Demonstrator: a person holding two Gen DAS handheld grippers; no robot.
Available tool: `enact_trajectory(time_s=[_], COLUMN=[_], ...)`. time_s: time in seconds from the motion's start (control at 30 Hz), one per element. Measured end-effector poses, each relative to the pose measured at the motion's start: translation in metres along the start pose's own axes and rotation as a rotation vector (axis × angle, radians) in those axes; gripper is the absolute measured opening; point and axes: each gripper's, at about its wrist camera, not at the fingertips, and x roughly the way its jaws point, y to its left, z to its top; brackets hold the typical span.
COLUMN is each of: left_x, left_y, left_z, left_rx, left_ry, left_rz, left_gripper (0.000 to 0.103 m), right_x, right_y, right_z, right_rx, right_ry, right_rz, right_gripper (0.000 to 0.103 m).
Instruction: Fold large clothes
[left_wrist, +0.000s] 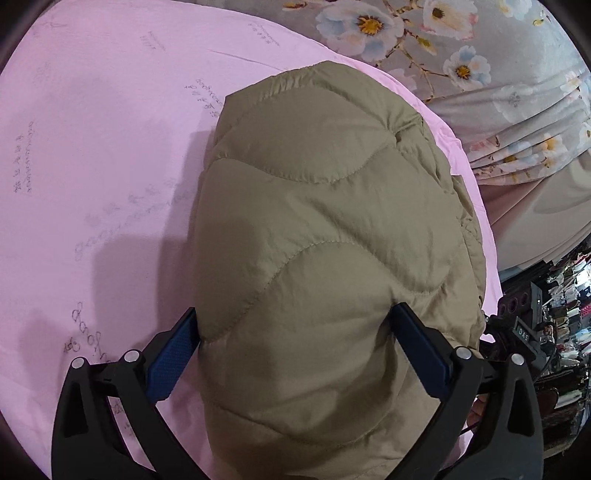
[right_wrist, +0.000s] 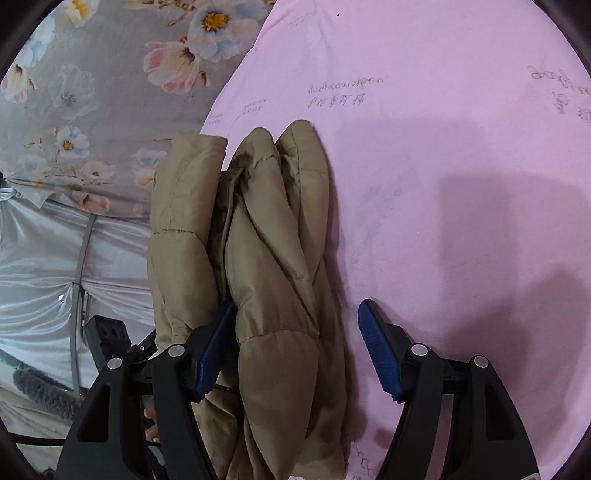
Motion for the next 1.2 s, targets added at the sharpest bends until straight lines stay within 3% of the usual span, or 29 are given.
enact_trajectory(time_s=[0.2,0.37,0.4,0.47,0.5,0.57,0.63,0.7,0.93,1.2], left_x=[0.011,0.021,0.021,0.02,0.016,0.006,-0.007,-0.023,-0.077,-0.117], left_y=[-0.002,0.002,-0.001,-0.007,-0.011,-0.019,-0.031,-0.039,-0.072,-0.069], left_z=[0.002,0.013,0.015,0.016,0.015,0.014,0.015,0.017,0.024,0.049], left_rx=[-0.002,-0.012,-0.007,0.014,0.029,0.072,0.129,0.168,0.319,0.361], left_ry=[-0.026,-0.046,-0.049,-0.064,-0.08,-0.113,-0.153,-0.19,-0.373,-0.514], left_rz=[0.014,0.016,0.024,0.04,0.048,0.063,0.078,0.078,0.179,0.242], left_gripper=[0.098,0.098,0.098,0.098,0.093,0.08,0.066,0.06,0.056,0.054], right_x=[0.011,0.025,0.028,0.034,0.035,0.031,0.023,0.017,0.003,0.015], right_y=[0.002,0.011,0.013,0.016,0.017,0.025,0.045,0.065,0.138,0.21], right_z=[-0.008,-0.006,-0.006,-0.005,-0.005,-0.007,-0.012,-0.016,-0.025,-0.023], right_rx=[0.032,0.027,0.025,0.022,0.026,-0.008,-0.089,-0.161,-0.367,-0.507], right_ry=[-0.008,-0.031,-0.034,-0.034,-0.04,-0.071,-0.111,-0.152,-0.324,-0.431], right_rz=[0.076,0.091,0.094,0.111,0.115,0.089,0.019,-0.042,-0.153,-0.212], right_gripper=[0.068,0.067,0.065,0.049,0.044,0.03,0.025,0.022,0.017,0.017])
